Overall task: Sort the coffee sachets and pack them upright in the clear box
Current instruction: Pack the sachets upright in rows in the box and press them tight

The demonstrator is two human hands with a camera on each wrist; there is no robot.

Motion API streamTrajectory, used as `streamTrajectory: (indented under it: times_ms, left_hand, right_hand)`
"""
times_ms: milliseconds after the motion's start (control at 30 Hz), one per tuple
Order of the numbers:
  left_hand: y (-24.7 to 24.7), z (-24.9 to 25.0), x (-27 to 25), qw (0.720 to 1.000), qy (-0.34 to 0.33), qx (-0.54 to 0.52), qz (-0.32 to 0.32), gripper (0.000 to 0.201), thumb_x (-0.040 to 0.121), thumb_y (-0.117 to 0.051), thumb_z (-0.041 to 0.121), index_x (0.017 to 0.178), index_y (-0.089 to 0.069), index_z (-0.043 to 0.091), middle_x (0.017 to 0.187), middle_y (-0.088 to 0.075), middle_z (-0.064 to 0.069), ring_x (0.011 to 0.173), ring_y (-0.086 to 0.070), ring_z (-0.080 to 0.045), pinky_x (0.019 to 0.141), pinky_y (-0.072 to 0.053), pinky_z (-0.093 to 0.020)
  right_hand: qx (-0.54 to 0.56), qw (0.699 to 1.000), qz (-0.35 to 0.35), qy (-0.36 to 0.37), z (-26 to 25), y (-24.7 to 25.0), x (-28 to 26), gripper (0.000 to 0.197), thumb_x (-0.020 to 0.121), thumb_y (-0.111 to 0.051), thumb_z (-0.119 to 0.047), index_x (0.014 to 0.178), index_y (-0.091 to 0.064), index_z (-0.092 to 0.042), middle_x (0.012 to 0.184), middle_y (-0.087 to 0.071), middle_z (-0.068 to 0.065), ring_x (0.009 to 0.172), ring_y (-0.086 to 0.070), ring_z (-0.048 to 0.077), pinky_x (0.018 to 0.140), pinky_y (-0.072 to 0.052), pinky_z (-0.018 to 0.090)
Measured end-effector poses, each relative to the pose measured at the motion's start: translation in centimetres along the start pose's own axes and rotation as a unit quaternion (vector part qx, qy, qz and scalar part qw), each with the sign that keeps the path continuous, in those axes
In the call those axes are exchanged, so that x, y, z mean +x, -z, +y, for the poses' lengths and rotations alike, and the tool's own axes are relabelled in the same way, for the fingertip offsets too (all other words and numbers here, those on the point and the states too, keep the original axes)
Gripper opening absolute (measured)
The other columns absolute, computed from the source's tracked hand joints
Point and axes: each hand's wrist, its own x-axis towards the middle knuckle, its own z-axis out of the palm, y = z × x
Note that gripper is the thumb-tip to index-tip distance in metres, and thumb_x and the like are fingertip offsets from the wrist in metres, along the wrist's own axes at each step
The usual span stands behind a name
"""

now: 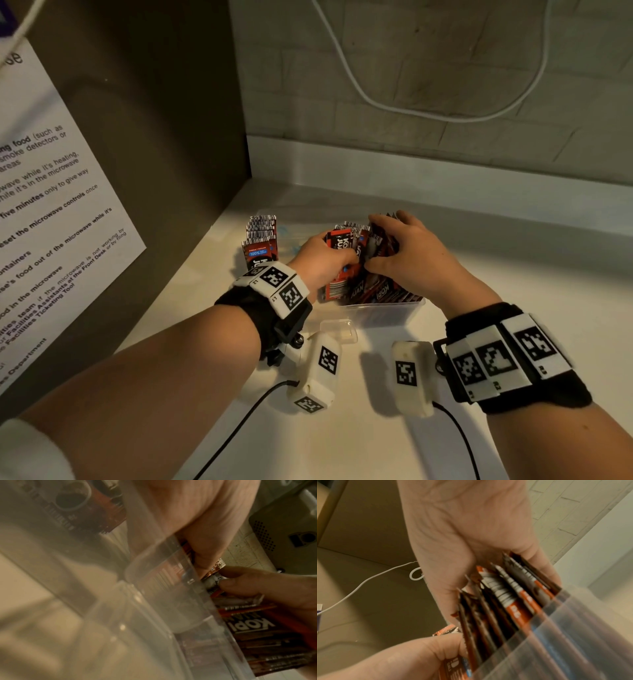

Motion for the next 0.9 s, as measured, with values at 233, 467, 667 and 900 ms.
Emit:
streamTrajectory:
  times_ms: [233, 467, 667, 900]
  left_hand:
    - [0.7, 0.1, -0.6, 1.0, 0.016, -0.027, 0.002, 0.017, 0.086, -0.063, 0.002, 0.094, -0.062, 0.017, 0.096, -0.069, -0.011, 0.085, -0.067, -0.024, 0.072, -0.054, -0.033]
    - [0.8, 0.8, -1.4, 0.999, 0.019, -0.029, 0.005, 0.017, 0.085, -0.062, 0.002, 0.094, -0.062, 0.017, 0.098, -0.069, -0.014, 0.089, -0.068, -0.028, 0.079, -0.056, -0.038]
    - [1.6, 2.6, -2.8, 0.997, -0.024, -0.054, 0.044, 0.018, 0.087, -0.063, 0.006, 0.101, -0.061, 0.018, 0.095, -0.069, -0.009, 0.084, -0.067, -0.022, 0.063, -0.052, -0.029]
    - [2.9, 5.0, -5.0, 0.987, -0.06, -0.136, 0.059, 0.011, 0.085, -0.067, 0.008, 0.093, -0.066, 0.016, 0.092, -0.074, -0.009, 0.089, -0.071, -0.026, 0.089, -0.055, -0.046]
  right_hand:
    - [-0.002, 1.0, 0.008, -0.005, -0.4, 0.2, -0.1, 0.08, 0.078, -0.074, -0.032, 0.147, -0.033, -0.033, 0.159, -0.014, 0.008, 0.143, -0.023, 0.026, 0.109, -0.034, 0.041]
    - [-0.016, 1.0, 0.004, -0.016, -0.8, 0.1, 0.0, 0.086, 0.07, -0.076, -0.048, 0.145, -0.034, -0.038, 0.158, -0.016, 0.006, 0.143, -0.023, 0.032, 0.108, -0.034, 0.053]
    - [0.04, 0.986, 0.16, 0.024, -1.5, 1.7, -0.9, 0.064, 0.074, -0.068, -0.05, 0.134, -0.048, -0.037, 0.146, -0.038, -0.001, 0.13, -0.041, 0.027, 0.102, -0.039, 0.052]
    - [0.194, 0.971, 0.108, 0.09, -5.5, 2.1, -3.1, 0.047, 0.076, -0.072, -0.02, 0.119, -0.055, -0.016, 0.115, -0.06, -0.004, 0.103, -0.056, 0.011, 0.088, -0.047, 0.026]
